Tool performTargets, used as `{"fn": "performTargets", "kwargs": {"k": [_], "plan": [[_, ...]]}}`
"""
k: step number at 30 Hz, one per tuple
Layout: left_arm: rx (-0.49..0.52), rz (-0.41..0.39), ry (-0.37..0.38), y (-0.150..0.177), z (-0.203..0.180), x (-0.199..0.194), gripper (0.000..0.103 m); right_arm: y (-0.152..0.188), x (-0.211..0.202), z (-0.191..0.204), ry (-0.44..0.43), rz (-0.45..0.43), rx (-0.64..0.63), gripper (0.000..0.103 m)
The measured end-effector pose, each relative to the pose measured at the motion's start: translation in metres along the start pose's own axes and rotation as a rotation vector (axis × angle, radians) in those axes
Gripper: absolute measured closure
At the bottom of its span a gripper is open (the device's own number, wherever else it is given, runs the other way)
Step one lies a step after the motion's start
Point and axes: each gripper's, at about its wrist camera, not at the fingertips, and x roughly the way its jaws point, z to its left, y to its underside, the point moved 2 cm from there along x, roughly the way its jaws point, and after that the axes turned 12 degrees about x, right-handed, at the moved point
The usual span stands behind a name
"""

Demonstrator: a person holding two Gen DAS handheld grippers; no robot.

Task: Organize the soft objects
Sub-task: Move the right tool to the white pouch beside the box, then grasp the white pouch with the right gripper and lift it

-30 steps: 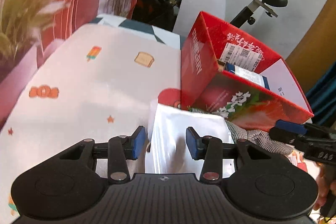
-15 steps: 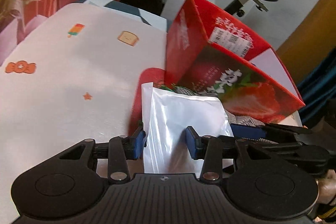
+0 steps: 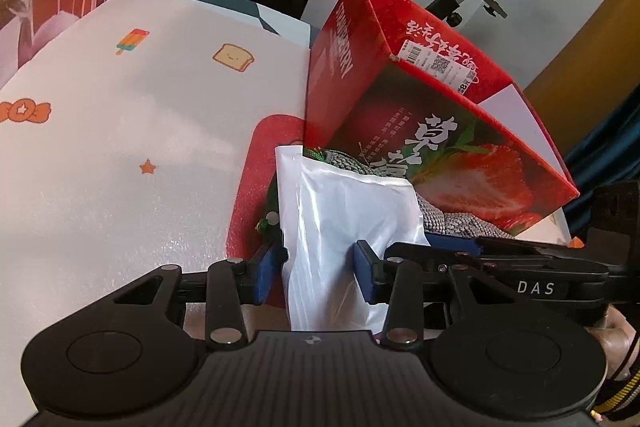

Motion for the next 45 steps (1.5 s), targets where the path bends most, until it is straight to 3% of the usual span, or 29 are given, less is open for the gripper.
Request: {"fn": "performTargets", "kwargs": {"k": [5, 7, 9, 16, 22, 30, 36, 38, 40, 45], "plan": [[-0.011, -0.003, 0.007, 0.001, 0.002, 0.0, 0.058, -0.001, 0.002, -0.005, -0.035, 0.004, 0.062, 0.047], [-0.01, -0.005, 0.0, 0.0, 0.001, -0.001, 0.059, -0.001, 0.001, -0.008, -0.058, 0.004, 0.105, 0.068], [-0.005, -0.015, -0.009, 0.0, 0.0, -0.003, 0.063, -0.002, -0.003, -0.008, -0.05, -0.008, 0.109, 0.082], [0.014, -0.025, -0.029, -0.002, -0.005, -0.014, 0.072, -0.001, -0.019, -0.001, 0.014, -0.07, 0.019, 0.102], [0.008, -0.031, -0.039, 0.001, -0.001, -0.025, 0.073, 0.003, -0.03, 0.013, 0.019, -0.103, -0.079, 0.102], [-0.038, -0.024, -0.057, 0.002, 0.012, -0.033, 0.07, 0.007, -0.031, 0.004, 0.007, -0.097, -0.041, 0.102], [-0.038, -0.022, -0.072, 0.003, 0.015, -0.037, 0.069, 0.007, -0.028, 0.001, -0.032, -0.074, -0.014, 0.082], [-0.055, -0.015, -0.07, 0.006, 0.02, -0.037, 0.065, 0.006, -0.025, 0.004, -0.07, -0.069, -0.01, 0.081], [-0.062, 0.001, -0.068, 0.007, 0.024, -0.038, 0.051, 0.004, -0.022, 0.007, -0.088, -0.063, -0.013, 0.08], [-0.064, -0.023, -0.077, 0.008, 0.032, -0.049, 0.051, 0.006, -0.009, 0.009, -0.077, -0.024, -0.02, 0.079]]}}
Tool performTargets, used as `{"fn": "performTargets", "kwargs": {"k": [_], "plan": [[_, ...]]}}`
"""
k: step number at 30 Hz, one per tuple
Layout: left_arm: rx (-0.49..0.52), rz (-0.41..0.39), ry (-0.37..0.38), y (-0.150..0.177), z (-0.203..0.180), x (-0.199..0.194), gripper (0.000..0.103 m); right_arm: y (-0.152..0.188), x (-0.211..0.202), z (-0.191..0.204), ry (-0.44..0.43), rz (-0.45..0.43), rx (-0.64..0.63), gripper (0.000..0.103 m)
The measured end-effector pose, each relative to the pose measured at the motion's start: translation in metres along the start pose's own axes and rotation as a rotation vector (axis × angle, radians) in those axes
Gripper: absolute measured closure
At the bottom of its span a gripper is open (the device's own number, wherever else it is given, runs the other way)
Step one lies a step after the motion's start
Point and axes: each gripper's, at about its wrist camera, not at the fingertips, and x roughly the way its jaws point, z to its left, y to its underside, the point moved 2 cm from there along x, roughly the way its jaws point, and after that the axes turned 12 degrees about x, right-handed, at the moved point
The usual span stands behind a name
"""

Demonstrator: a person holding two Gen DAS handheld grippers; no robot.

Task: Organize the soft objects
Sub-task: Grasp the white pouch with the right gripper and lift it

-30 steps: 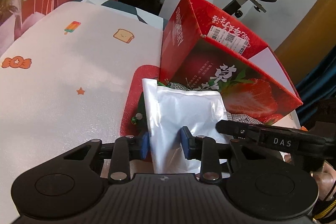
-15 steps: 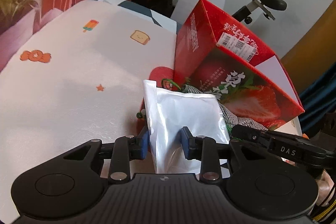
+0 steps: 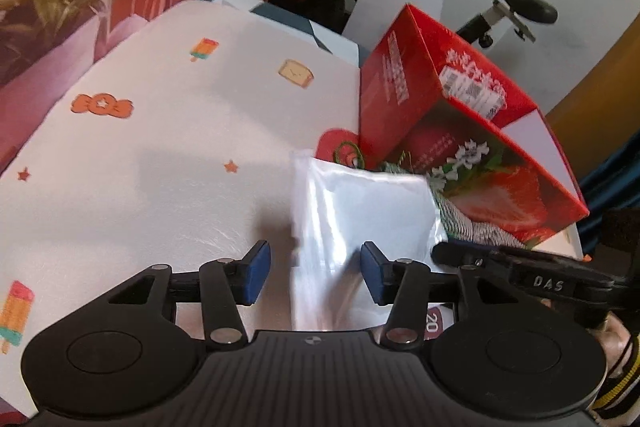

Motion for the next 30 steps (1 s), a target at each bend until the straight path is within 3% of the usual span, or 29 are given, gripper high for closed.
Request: {"fn": "performTargets", "kwargs": {"k": [2, 4, 6, 14, 23, 26, 30], "plan": [[-0.011, -0.012, -0.005, -0.001, 0.003, -0.003, 0.053, 0.001, 0.003, 0.0, 0.0, 0.008, 0.009, 0.079], [-0.022, -0.015, -0.017, -0.001, 0.007, -0.003, 0.063, 0.0, 0.004, 0.0, -0.003, 0.01, 0.015, 0.077], [-0.034, -0.007, -0.007, 0.0, 0.008, 0.001, 0.067, -0.001, 0.006, 0.001, -0.006, 0.013, 0.015, 0.074], [-0.054, 0.0, 0.023, -0.004, 0.006, 0.016, 0.067, -0.012, 0.014, 0.003, -0.036, 0.014, 0.012, 0.06], [-0.031, 0.002, 0.097, -0.013, -0.001, 0.021, 0.065, -0.018, 0.017, 0.01, 0.001, 0.026, -0.068, 0.074], [-0.002, 0.009, 0.073, -0.015, -0.008, 0.024, 0.066, -0.015, 0.014, 0.013, 0.005, 0.032, -0.095, 0.077], [0.011, -0.004, 0.099, -0.017, -0.013, 0.022, 0.067, -0.012, 0.003, 0.025, 0.026, 0.012, -0.159, 0.083]]}}
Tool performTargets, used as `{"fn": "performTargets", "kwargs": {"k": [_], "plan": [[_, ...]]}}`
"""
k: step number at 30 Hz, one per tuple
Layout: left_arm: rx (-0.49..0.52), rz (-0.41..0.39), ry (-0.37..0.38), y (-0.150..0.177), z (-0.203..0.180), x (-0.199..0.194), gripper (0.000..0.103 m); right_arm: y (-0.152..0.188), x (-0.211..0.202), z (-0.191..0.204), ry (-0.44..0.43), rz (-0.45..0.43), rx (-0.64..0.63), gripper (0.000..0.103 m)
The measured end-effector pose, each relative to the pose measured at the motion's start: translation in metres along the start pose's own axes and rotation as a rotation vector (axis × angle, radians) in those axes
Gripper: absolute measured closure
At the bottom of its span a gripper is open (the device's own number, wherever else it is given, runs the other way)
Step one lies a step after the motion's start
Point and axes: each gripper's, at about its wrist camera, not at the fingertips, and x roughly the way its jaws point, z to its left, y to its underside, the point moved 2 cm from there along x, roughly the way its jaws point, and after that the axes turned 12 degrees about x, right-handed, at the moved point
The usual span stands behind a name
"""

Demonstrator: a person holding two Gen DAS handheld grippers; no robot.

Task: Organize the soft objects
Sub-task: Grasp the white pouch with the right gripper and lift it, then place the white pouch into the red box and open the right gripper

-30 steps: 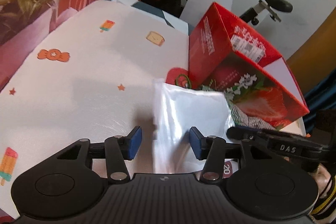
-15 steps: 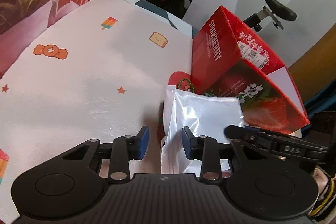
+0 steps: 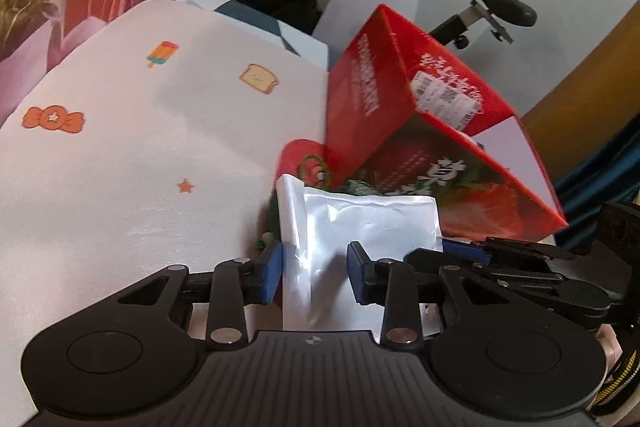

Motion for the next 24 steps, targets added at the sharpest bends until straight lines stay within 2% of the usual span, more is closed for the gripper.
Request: {"fn": "performTargets", "kwargs": {"k": [4, 6, 12, 14, 17, 19, 24], "plan": [[0.009, 0.008, -0.006, 0.003, 0.0, 0.002, 0.068, 0.001, -0.014, 0.01, 0.014, -0.029, -0.079, 0.085], [-0.025, 0.003, -0.003, 0.005, 0.006, 0.003, 0.068, 0.003, -0.015, 0.013, 0.034, -0.037, -0.116, 0.086], [-0.065, -0.003, 0.004, 0.005, 0.015, 0.003, 0.068, 0.008, -0.013, 0.006, 0.056, -0.023, -0.103, 0.086], [-0.055, -0.007, 0.005, 0.005, 0.012, 0.004, 0.074, 0.009, -0.013, 0.004, 0.056, -0.021, -0.099, 0.086], [-0.013, -0.02, -0.013, 0.003, 0.003, 0.001, 0.093, 0.011, -0.013, 0.004, 0.066, -0.025, -0.098, 0.088], [-0.002, -0.028, -0.023, 0.0, 0.001, -0.003, 0.093, 0.01, -0.017, 0.008, 0.064, -0.035, -0.105, 0.089], [-0.026, -0.088, 0.013, -0.007, -0.001, -0.017, 0.093, 0.004, -0.037, 0.022, 0.045, -0.094, -0.158, 0.09]]}}
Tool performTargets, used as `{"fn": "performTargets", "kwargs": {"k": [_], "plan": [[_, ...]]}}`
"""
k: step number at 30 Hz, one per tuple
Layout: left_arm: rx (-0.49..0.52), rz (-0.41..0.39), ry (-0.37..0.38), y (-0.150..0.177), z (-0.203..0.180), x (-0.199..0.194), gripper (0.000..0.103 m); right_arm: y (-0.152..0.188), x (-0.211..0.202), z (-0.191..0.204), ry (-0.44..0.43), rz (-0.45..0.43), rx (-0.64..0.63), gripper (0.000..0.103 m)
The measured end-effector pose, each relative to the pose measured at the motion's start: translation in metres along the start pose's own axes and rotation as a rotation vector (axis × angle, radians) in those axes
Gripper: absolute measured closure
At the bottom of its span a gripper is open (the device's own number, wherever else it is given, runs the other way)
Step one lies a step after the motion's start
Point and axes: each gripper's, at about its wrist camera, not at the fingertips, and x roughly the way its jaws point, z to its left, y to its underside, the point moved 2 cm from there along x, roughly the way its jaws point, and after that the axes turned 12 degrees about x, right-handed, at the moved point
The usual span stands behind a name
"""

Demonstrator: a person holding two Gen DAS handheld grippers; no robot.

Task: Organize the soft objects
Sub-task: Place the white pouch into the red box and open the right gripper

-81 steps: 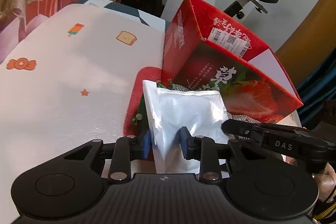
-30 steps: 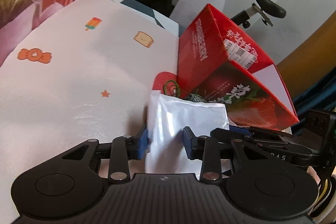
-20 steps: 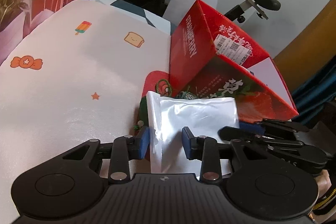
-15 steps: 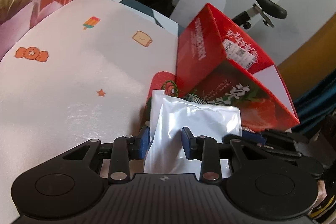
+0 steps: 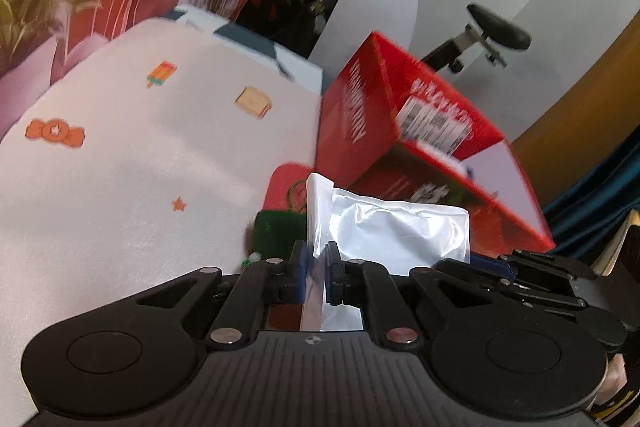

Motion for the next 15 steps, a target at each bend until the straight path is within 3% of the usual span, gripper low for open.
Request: {"fn": "performTargets", "kwargs": {"k": [8, 15], "plan": [[0.109, -0.16, 0.061, -0.05, -0.034, -0.037, 0.093, -0.037, -0.042, 0.008, -0.007, -0.146, -0.047, 0.09], [0.249, -0.224, 0.069, -0.111, -0.078, -0.014, 0.093, -0.082, -0.075, -0.011, 0.062, -0.263, -0.109, 0.089]]}}
